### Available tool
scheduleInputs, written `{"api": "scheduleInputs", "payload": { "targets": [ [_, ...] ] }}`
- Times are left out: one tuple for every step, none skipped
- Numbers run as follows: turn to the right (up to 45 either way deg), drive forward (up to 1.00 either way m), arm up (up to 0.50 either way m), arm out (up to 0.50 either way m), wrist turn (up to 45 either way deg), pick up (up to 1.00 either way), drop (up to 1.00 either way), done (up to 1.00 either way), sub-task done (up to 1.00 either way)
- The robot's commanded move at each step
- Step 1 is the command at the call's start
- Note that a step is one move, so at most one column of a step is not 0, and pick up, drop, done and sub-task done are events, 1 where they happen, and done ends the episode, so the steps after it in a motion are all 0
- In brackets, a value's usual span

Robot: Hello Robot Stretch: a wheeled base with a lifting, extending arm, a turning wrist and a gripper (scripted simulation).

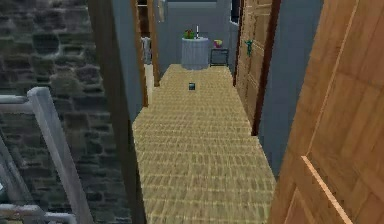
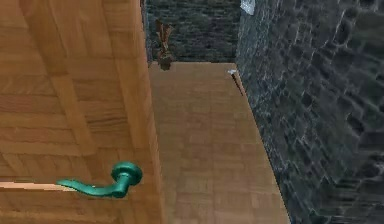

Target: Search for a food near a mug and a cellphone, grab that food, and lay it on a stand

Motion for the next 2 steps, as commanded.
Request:
{"api": "scheduleInputs", "payload": {
  "targets": [
    [0.0, 1.00, 0.00, 0.00, 0.0, 0.00, 0.00, 0.00, 0.00],
    [12.0, 0.00, 0.00, 0.00, 0.0, 0.00, 0.00, 0.00, 0.00]
  ]
}}
